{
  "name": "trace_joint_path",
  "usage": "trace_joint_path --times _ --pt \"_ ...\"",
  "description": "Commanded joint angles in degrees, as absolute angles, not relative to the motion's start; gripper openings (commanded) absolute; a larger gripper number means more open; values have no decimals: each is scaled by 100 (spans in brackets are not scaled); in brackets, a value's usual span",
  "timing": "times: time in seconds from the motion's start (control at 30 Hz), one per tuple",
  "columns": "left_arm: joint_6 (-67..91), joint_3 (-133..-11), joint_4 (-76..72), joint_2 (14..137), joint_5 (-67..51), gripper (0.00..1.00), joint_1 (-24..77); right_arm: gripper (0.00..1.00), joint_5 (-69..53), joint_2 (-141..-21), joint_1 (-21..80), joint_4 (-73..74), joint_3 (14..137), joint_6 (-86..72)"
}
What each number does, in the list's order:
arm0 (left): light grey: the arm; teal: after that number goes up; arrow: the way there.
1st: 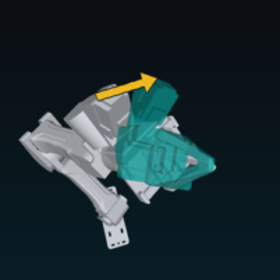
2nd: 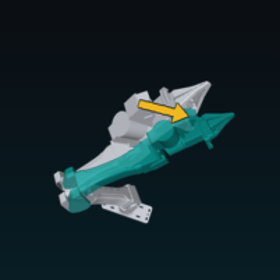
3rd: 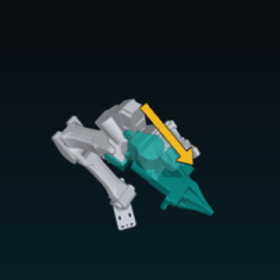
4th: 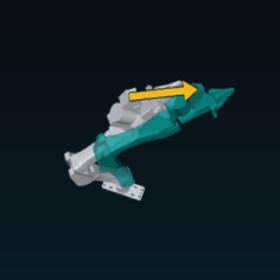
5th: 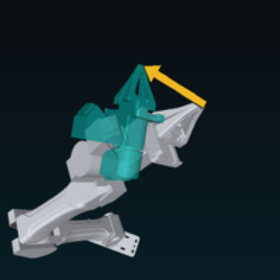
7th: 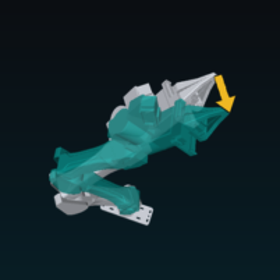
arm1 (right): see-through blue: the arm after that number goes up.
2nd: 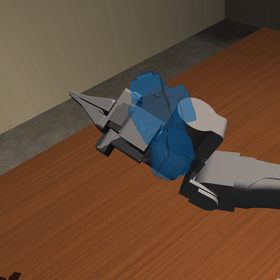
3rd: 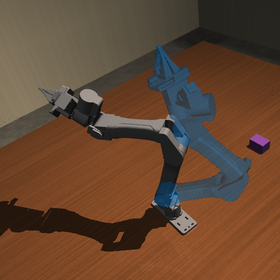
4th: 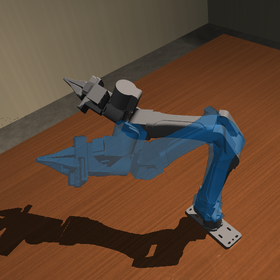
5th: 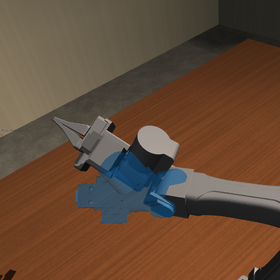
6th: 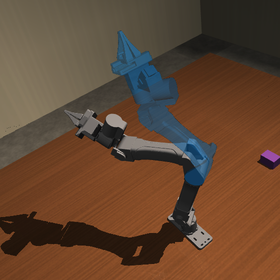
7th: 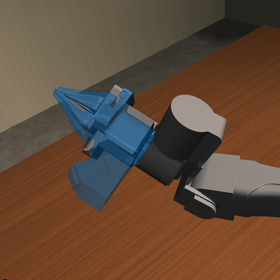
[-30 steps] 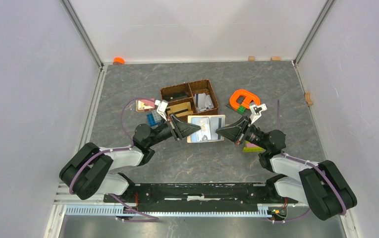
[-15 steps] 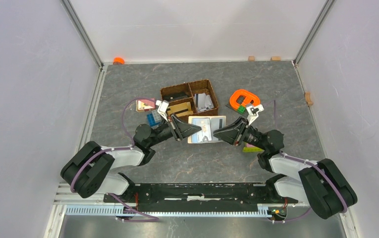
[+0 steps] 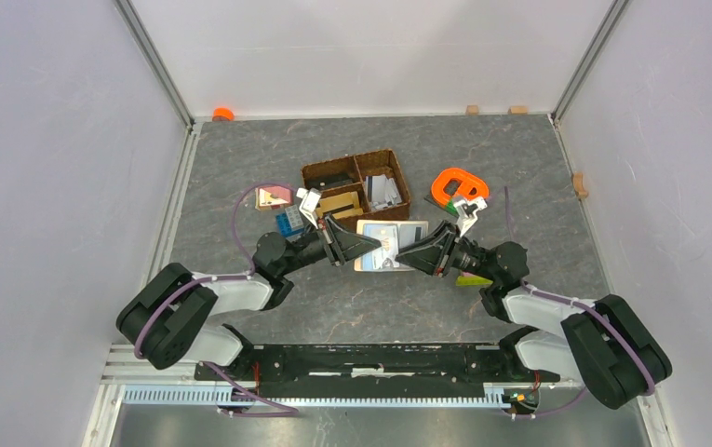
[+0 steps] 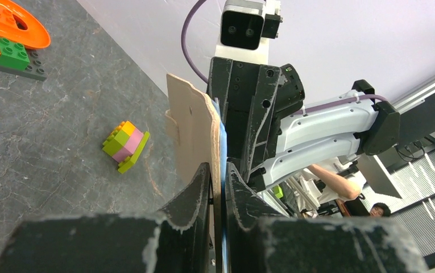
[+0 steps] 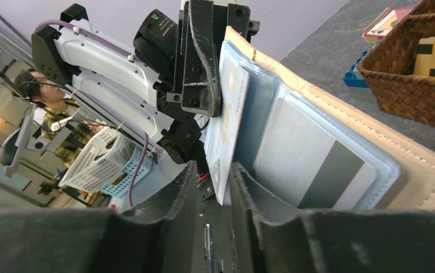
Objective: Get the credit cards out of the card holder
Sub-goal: Remove the credit card from the card holder.
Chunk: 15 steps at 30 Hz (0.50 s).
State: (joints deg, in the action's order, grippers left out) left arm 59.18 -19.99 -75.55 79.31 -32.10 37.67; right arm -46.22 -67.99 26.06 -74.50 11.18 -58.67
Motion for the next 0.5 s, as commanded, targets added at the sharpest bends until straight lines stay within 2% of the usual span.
trace_joint_path --times 0.0,0.1,0.3,0.47 --pt "6049 -2197 -7967 7969 -3282 2 3788 24 -4731 -6821 2654 -7726 1312 -5834" --pt "6048 -2180 -7912 7984 -3209 2 3788 10 -4772 -6867 2663 -8124 1269 -6037" --pt "6056 -2292 -7973 8087 -3365 2 3875 24 -4781 -6917 2756 -8069 1333 -5987" --pt "6029 -2318 -7897 8028 -3390 3 3909 23 -4747 -6920 2787 -7990 1344 -5916"
